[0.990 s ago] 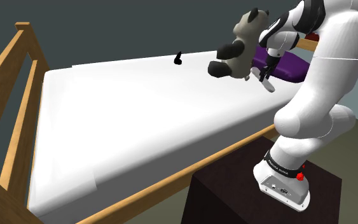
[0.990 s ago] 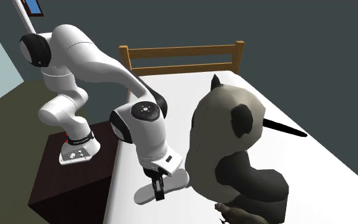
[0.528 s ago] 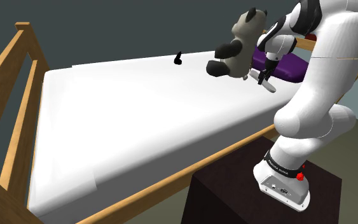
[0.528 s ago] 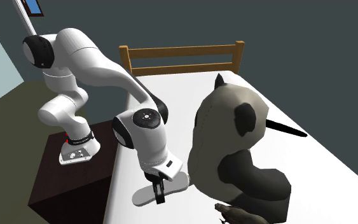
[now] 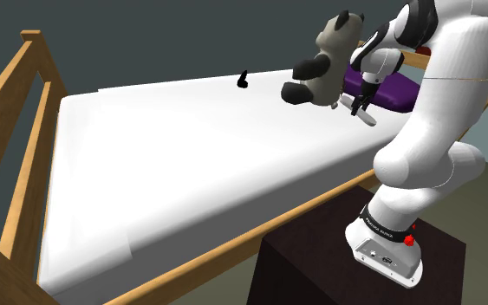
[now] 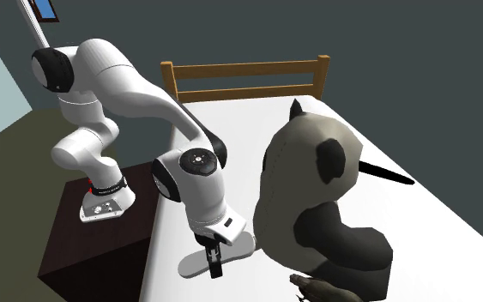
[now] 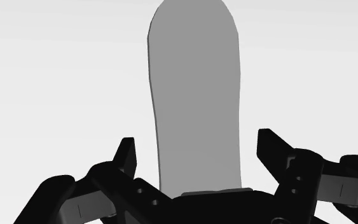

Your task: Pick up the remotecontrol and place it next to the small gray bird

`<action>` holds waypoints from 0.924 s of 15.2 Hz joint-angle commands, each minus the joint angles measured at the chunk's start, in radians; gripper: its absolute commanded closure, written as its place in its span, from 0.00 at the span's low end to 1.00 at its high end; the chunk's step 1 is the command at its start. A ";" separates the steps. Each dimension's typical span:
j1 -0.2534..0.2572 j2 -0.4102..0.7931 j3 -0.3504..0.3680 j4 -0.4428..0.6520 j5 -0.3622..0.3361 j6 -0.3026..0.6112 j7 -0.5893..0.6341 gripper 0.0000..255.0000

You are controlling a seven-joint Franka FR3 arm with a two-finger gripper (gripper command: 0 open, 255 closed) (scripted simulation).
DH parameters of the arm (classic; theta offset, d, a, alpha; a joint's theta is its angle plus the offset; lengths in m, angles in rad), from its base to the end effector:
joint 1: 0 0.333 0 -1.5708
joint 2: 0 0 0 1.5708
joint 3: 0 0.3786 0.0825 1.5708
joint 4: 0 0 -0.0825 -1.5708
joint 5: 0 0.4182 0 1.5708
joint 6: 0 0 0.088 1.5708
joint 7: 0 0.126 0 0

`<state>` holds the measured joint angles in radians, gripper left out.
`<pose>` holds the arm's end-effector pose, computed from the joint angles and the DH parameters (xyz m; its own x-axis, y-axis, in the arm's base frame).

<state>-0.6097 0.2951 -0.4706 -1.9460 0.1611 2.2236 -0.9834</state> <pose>0.3285 -0.5649 0.3677 0.9847 -0.1742 0.0086 -0.1743 -0.9845 0.0177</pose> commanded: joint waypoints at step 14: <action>0.013 -0.066 -0.014 0.049 -0.042 -0.107 0.028 0.00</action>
